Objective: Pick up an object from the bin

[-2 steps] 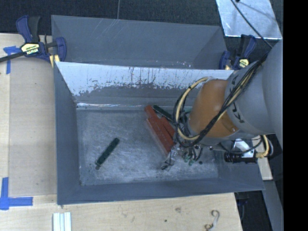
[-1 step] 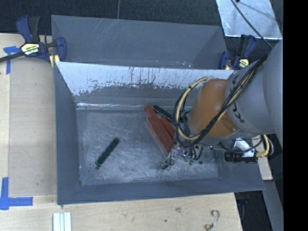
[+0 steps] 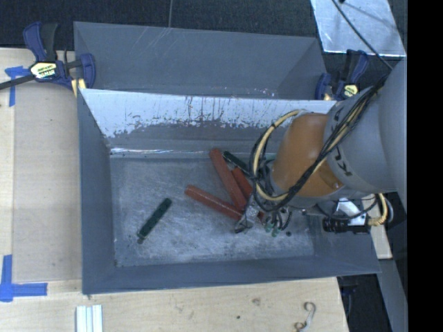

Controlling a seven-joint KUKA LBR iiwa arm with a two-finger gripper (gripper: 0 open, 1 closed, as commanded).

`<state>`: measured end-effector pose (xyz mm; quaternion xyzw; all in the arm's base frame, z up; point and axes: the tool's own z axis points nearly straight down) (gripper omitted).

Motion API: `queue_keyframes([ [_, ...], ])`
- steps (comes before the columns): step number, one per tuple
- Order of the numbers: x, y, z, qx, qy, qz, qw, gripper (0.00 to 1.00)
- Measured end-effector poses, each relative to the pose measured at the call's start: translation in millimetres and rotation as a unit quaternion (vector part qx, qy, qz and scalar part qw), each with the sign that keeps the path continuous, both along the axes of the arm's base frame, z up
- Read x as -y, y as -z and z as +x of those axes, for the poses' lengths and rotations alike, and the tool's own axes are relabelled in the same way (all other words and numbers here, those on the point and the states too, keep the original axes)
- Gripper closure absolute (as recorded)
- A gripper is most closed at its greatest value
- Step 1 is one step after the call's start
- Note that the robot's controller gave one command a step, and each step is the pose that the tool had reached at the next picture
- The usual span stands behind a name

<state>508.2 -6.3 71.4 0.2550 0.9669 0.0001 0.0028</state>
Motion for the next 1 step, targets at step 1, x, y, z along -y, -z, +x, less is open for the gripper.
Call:
queue_keyframes([
  [1,0.7,-43.5,1.3,-0.0001,-0.001,0.0,1.0,1.0],
])
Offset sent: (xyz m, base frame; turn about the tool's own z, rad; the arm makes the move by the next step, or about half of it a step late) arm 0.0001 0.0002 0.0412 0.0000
